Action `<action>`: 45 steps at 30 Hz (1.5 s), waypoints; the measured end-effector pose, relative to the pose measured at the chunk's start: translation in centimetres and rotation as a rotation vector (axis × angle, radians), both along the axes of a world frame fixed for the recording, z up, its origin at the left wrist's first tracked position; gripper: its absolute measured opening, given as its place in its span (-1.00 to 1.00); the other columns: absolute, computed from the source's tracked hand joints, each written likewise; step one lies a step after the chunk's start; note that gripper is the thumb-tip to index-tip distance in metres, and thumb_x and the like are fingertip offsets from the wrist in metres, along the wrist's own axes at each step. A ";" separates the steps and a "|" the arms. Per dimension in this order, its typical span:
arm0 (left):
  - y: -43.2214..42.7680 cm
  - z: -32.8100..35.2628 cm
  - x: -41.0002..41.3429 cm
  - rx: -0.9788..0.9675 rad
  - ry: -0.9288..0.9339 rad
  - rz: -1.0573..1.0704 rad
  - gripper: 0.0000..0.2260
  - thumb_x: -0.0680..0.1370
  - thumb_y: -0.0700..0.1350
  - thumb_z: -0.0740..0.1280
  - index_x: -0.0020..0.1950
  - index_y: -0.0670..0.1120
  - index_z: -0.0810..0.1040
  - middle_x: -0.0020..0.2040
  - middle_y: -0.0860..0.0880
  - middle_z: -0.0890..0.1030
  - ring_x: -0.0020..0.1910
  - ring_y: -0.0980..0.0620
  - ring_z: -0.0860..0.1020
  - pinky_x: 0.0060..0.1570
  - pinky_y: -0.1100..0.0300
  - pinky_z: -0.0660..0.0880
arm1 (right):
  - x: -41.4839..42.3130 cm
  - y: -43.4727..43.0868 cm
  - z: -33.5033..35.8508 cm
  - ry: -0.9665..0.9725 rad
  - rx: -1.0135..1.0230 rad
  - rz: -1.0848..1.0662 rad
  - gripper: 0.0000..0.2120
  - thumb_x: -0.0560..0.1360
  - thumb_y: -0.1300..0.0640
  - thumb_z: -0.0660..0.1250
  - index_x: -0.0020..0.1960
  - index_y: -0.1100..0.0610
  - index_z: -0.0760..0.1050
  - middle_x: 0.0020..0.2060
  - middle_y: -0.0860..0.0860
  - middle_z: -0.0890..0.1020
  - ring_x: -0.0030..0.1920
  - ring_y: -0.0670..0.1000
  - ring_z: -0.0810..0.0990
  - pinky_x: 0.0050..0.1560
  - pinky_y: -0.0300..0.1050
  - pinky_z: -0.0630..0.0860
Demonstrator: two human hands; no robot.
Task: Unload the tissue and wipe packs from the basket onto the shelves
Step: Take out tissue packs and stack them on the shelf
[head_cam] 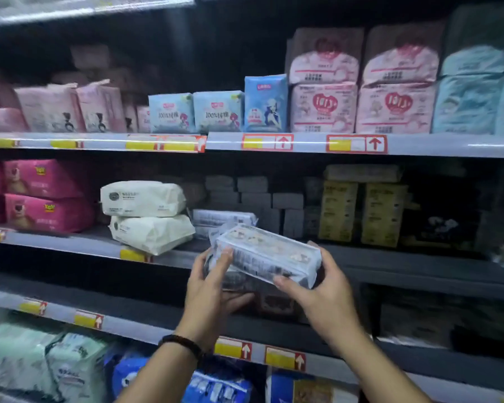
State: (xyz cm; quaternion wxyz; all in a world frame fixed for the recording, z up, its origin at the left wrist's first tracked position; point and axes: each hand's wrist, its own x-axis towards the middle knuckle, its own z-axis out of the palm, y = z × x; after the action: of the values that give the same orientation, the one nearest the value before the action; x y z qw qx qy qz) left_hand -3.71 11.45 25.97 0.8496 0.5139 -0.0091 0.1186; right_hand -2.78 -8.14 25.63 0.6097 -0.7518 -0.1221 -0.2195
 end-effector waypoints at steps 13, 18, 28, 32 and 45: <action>8.0 8.5 13.7 0.565 -0.148 0.259 -0.51 0.60 -0.25 0.46 0.34 0.04 0.24 0.18 -0.18 0.66 -0.20 -0.10 0.77 -0.28 0.07 0.68 | 13.3 9.3 11.2 -0.010 -0.102 -0.185 -0.24 0.32 -0.35 0.59 0.29 0.10 0.48 0.17 -0.01 0.63 0.19 0.06 0.62 0.12 -0.01 0.57; 8.1 7.8 15.1 1.031 -0.092 0.645 -0.61 0.55 -0.05 0.53 0.27 -0.11 0.46 0.17 -0.09 0.61 0.11 -0.17 0.67 -0.01 0.07 0.55 | 15.5 10.9 11.1 0.099 -0.200 -0.194 -0.51 0.39 -0.29 0.58 -0.11 0.03 0.42 0.00 0.03 0.59 -0.14 -0.06 0.56 -0.27 -0.14 0.47; 6.6 4.8 15.9 1.491 -0.085 0.835 -0.53 0.68 -0.07 0.27 0.58 0.07 0.25 0.63 -0.21 0.12 -0.07 -0.23 0.69 -0.22 0.02 0.47 | 15.6 11.5 11.8 0.098 -0.268 -0.209 -0.48 0.39 -0.32 0.56 -0.13 0.10 0.47 -0.08 0.05 0.62 -0.19 0.00 0.62 -0.35 -0.14 0.45; 6.7 6.0 15.1 1.547 -0.040 0.777 -0.51 0.67 -0.10 0.28 0.58 0.08 0.23 0.63 -0.21 0.09 -0.07 -0.22 0.69 -0.22 0.04 0.43 | 14.7 10.9 12.5 0.152 -0.396 -0.140 -0.46 0.43 -0.36 0.51 -0.06 0.07 0.42 -0.03 0.01 0.59 -0.15 -0.06 0.56 -0.27 -0.13 0.47; 0.9 -1.7 1.6 1.617 -0.378 0.311 -0.83 0.57 0.10 0.33 0.16 0.17 0.49 0.13 0.15 0.57 -0.02 0.01 0.64 -0.10 0.04 0.59 | 2.6 -0.8 0.2 0.175 -0.538 0.000 -0.94 0.55 0.03 0.51 -0.01 -0.04 0.65 -0.22 -0.07 0.72 -0.19 -0.11 0.67 -0.16 -0.20 0.54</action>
State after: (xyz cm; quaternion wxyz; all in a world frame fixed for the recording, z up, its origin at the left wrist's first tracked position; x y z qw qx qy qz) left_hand -2.12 12.36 24.26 0.1784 0.9306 -0.1625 0.2753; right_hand -0.22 -8.93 25.79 0.3965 -0.9027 -0.1227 -0.1135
